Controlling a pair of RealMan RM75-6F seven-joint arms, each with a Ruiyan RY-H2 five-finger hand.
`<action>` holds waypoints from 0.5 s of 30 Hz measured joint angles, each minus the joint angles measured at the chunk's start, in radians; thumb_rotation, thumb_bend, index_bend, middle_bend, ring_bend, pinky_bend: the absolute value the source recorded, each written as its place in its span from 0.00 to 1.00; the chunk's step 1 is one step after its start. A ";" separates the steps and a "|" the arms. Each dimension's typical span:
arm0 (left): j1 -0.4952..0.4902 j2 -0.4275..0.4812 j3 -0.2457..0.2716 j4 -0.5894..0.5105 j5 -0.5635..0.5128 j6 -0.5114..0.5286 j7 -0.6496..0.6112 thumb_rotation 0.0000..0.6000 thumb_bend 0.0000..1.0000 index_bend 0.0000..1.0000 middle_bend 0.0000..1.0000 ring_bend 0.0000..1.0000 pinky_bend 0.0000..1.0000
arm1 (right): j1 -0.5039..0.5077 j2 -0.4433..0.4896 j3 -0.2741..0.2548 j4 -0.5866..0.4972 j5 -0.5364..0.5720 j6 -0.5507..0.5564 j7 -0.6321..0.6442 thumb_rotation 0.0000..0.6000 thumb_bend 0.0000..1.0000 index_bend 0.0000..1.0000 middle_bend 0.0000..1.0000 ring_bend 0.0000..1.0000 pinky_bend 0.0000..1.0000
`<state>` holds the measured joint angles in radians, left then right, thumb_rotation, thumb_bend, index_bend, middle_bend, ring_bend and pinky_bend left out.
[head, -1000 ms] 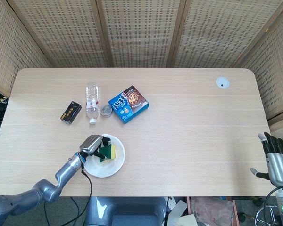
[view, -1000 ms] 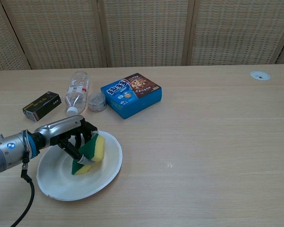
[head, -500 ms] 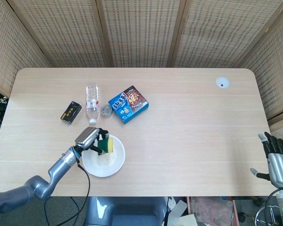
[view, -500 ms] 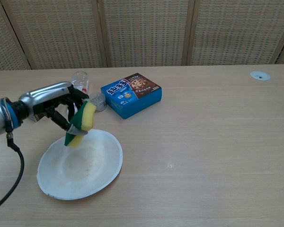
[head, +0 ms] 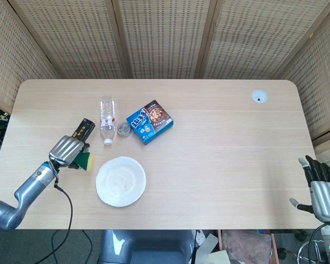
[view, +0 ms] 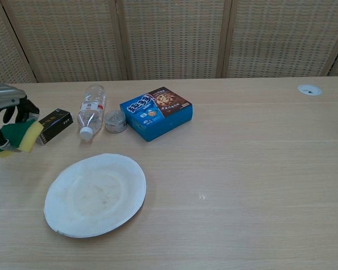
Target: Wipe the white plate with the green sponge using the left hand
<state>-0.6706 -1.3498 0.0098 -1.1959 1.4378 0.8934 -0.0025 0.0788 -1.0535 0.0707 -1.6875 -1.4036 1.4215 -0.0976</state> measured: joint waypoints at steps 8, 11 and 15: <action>0.058 -0.111 0.048 0.213 -0.003 -0.001 -0.004 1.00 0.20 0.36 0.37 0.37 0.37 | 0.000 0.003 -0.004 -0.006 -0.015 0.003 0.003 1.00 0.00 0.00 0.00 0.00 0.00; 0.072 -0.161 0.060 0.284 0.002 -0.007 -0.020 1.00 0.19 0.05 0.13 0.16 0.27 | -0.001 0.004 -0.004 -0.008 -0.015 0.005 0.004 1.00 0.00 0.00 0.00 0.00 0.00; 0.086 -0.190 0.069 0.323 0.011 -0.018 -0.043 1.00 0.11 0.00 0.00 0.01 0.18 | -0.003 0.008 -0.004 -0.010 -0.014 0.006 0.007 1.00 0.00 0.00 0.00 0.00 0.00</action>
<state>-0.5842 -1.5399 0.0793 -0.8728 1.4486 0.8754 -0.0460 0.0760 -1.0452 0.0669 -1.6980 -1.4177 1.4271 -0.0910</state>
